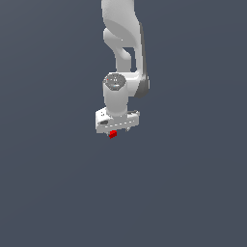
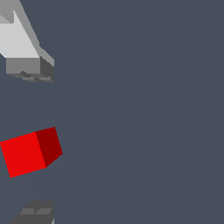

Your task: Pick up the red cube and move it to a goal position.

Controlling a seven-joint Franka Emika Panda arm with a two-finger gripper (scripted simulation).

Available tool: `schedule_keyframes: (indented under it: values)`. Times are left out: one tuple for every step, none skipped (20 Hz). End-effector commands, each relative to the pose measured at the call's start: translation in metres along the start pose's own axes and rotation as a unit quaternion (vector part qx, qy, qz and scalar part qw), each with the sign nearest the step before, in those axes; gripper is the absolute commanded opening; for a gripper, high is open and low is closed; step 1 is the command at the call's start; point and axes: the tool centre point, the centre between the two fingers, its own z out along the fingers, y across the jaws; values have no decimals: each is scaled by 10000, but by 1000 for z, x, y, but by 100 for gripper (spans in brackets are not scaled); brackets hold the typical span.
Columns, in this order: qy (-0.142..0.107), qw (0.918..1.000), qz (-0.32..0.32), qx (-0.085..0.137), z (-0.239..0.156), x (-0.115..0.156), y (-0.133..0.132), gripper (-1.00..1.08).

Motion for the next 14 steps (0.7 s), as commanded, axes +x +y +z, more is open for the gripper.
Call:
schedule_keyframes:
  values:
    - [8,9996,-288,5,14,-11,3,100]
    - [10,9992,-400,7,20,-15,5,100]
    - [13,9987,-506,9,25,-19,6,100]
    - [16,9982,-606,11,30,-22,8,100]
    - [18,9975,-700,12,34,-26,9,100]
    - [20,9969,-788,14,39,-29,11,100]
    - [22,9962,-871,15,43,-31,12,100]
    - [24,9955,-948,16,47,-34,14,100]
    - [26,9948,-1020,17,51,-36,15,100]
    - [27,9941,-1085,18,54,-38,17,100]
    - [28,9934,-1146,19,57,-40,18,100]
    - [30,9928,-1200,19,60,-42,19,100]
    - [31,9922,-1249,20,62,-44,20,100]
    - [31,9916,-1291,20,65,-45,21,100]
